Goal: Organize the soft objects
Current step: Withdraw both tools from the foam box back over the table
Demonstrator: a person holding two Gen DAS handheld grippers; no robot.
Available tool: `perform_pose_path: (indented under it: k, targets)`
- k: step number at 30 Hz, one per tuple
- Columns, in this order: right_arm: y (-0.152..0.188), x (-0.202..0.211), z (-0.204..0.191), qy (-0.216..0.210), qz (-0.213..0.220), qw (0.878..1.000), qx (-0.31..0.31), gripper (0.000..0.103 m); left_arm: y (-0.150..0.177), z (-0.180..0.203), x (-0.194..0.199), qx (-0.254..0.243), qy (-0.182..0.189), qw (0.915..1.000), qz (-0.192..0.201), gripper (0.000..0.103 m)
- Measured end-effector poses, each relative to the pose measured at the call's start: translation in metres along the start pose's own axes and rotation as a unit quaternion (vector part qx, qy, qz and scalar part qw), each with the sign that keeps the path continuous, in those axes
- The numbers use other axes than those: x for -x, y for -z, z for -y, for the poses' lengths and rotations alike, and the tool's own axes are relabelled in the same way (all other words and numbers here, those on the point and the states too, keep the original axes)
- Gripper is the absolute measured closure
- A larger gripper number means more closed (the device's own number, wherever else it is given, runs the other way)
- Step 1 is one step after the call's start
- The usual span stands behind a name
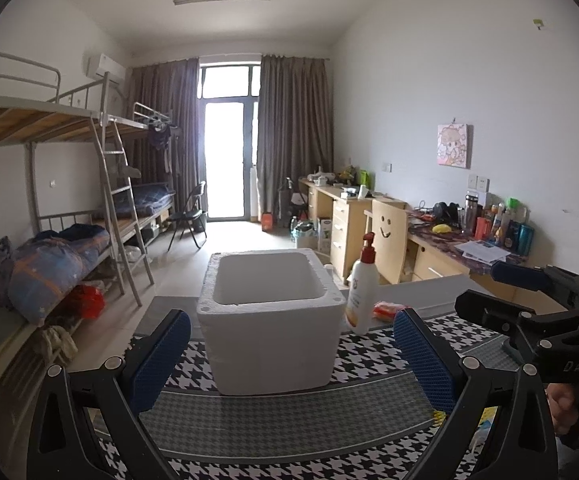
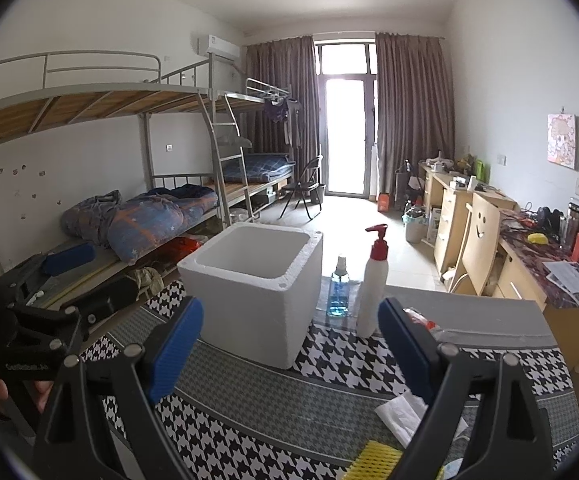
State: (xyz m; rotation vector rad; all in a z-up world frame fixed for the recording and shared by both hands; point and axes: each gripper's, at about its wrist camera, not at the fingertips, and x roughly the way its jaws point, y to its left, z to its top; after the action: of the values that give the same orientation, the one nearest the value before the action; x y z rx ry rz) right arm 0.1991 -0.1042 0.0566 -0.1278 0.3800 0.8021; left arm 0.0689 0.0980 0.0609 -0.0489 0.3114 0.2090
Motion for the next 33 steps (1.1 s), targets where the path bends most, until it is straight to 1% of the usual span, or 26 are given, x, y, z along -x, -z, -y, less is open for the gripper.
perform_pose_path:
  k: [11, 18, 22, 25, 33]
  targets:
    - [0.015, 0.014, 0.01, 0.017, 0.001, 1.0, -0.012, 0.011, 0.011, 0.01, -0.002, 0.004, 0.02, 0.9998, -0.003, 0.001]
    - [0.023, 0.02, 0.017, 0.027, 0.001, 0.999, -0.018, 0.011, 0.018, 0.019, -0.007, 0.003, 0.018, 0.9998, -0.008, 0.001]
    - [0.027, 0.022, 0.02, 0.03, 0.0, 0.999, -0.024, 0.011, 0.021, 0.021, -0.013, 0.008, 0.03, 0.9993, -0.022, 0.001]
    - [0.029, 0.022, 0.022, 0.031, -0.002, 0.999, -0.027, 0.011, 0.023, 0.022, -0.014, 0.014, 0.035, 0.999, -0.024, 0.001]
    - [0.034, 0.028, 0.026, 0.039, -0.001, 0.999, -0.035, 0.011, 0.03, 0.032, -0.019, 0.005, 0.044, 0.9985, -0.033, 0.001]
